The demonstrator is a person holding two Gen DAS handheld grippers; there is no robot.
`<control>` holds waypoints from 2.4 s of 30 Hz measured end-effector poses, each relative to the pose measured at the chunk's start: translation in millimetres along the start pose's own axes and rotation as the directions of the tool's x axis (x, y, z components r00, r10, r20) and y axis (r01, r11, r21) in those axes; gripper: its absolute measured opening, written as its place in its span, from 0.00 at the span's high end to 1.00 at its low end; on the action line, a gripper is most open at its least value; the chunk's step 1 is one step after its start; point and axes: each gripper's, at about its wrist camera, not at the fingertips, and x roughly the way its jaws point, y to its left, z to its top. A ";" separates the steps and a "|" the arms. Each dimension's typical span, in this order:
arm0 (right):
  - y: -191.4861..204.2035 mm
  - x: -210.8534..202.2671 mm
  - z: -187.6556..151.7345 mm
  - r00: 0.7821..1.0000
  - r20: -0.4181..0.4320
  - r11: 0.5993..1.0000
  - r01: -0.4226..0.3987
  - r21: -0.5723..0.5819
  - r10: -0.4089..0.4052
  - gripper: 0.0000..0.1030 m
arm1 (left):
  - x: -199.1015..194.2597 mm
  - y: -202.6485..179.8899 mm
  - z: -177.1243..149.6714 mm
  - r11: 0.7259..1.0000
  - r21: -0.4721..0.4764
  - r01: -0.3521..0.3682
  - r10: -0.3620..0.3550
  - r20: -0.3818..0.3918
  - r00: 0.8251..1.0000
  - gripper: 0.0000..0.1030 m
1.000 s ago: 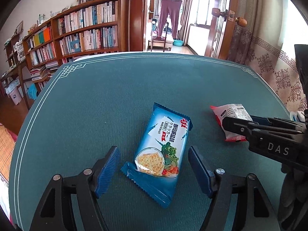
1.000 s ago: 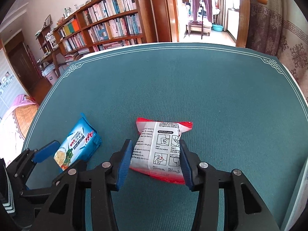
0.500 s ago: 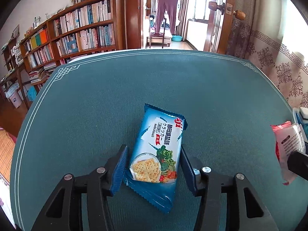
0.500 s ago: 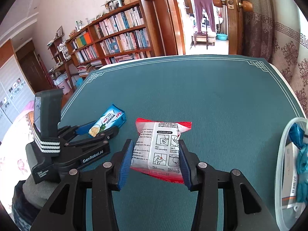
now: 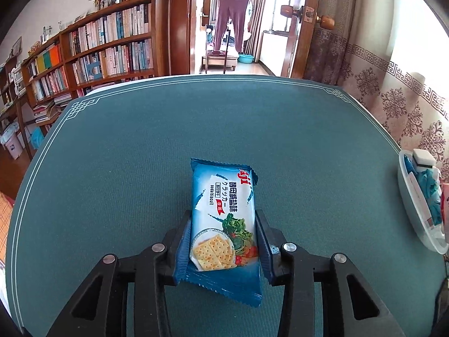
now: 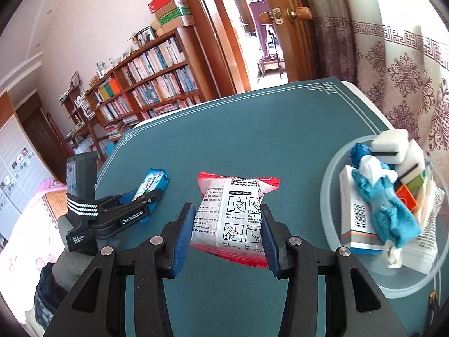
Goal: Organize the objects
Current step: 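Lift the cracker packet with the left gripper while the right gripper grasps the snack bag, then place the white-and-red snack bag into the bowl with the right gripper, then lower the blue cracker packet into the bowl with the left gripper and release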
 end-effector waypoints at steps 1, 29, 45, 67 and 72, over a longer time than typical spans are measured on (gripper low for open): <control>-9.3 -5.9 -0.7 1.000 0.009 1.000 0.012 0.014 -0.012 0.55 | -3.3 -4.6 0.3 1.000 0.003 0.004 -0.004 0.005 1.000 0.58; -208.9 -42.2 18.5 0.991 0.036 0.921 0.105 0.375 -0.128 0.54 | -82.2 -170.3 -4.3 0.933 0.231 0.276 -0.299 0.067 0.952 0.58; -209.4 -31.5 17.4 0.990 0.027 0.937 0.123 0.327 -0.139 0.47 | -86.2 -220.7 -18.9 0.887 0.308 0.345 -0.366 0.011 0.931 0.58; -195.0 -94.5 -22.8 0.983 0.079 0.944 0.137 0.301 -0.168 0.45 | -68.3 -285.5 2.0 0.847 0.389 0.362 -0.395 0.005 0.919 0.58; -195.0 -98.8 -32.3 0.984 0.069 0.939 0.132 0.317 -0.162 0.45 | -52.4 -301.6 10.0 0.844 0.402 0.355 -0.386 -0.005 0.922 0.58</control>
